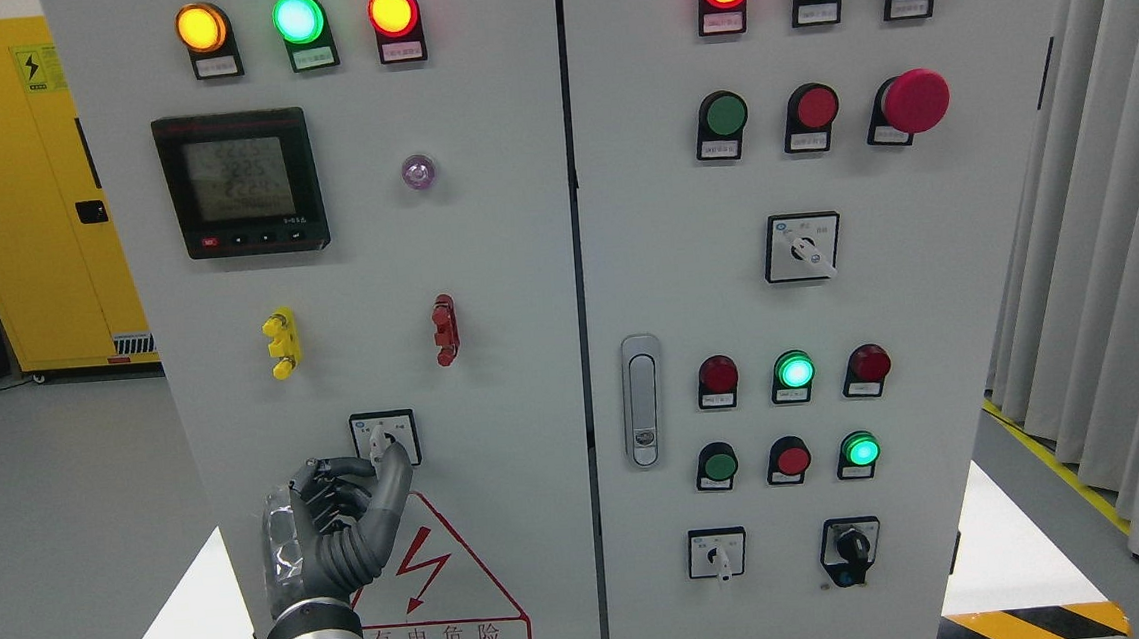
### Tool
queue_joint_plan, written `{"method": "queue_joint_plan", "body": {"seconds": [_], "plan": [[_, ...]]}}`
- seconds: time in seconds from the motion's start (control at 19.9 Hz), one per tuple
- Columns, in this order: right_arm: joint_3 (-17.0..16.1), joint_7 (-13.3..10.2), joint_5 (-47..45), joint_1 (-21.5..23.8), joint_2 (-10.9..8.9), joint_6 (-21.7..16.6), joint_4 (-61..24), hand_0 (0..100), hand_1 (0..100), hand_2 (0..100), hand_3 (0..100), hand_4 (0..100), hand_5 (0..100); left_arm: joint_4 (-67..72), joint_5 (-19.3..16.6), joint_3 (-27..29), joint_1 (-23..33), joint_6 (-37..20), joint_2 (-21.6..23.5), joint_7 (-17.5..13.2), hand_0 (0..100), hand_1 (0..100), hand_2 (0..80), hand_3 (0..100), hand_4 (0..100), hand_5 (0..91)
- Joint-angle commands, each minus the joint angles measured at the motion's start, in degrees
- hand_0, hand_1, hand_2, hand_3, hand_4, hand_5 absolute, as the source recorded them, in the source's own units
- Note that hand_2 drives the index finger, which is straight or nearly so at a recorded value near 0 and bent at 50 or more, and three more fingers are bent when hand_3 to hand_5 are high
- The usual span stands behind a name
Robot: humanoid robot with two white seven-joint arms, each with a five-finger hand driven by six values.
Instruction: Turn on light switch 1
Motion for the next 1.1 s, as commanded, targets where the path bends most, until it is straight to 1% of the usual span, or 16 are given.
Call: {"method": "queue_joint_plan", "body": {"seconds": [0.0,0.7,1.05], "plan": [[0.0,0.0,0.0,0.0,0.0,0.0,0.0,0,50,4,0,0,0,0.6,-0.2,-0.1,-0.4,0.1,-0.1,0.3,24,67,60.0,89,87,83.4],[0.0,0.0,0.0,0.0,0.0,0.0,0.0,0,50,4,0,0,0,1.4,-0.2,-0.2,-1.1,0.5,-0.1,0.2,24,66,60.5,89,87,83.9],[0.0,0.0,0.0,0.0,0.0,0.0,0.0,0,50,4,0,0,0,1.4,-0.2,-0.2,-1.3,0.4,-0.1,0.2,26,65,60.8,89,87,83.8]]}}
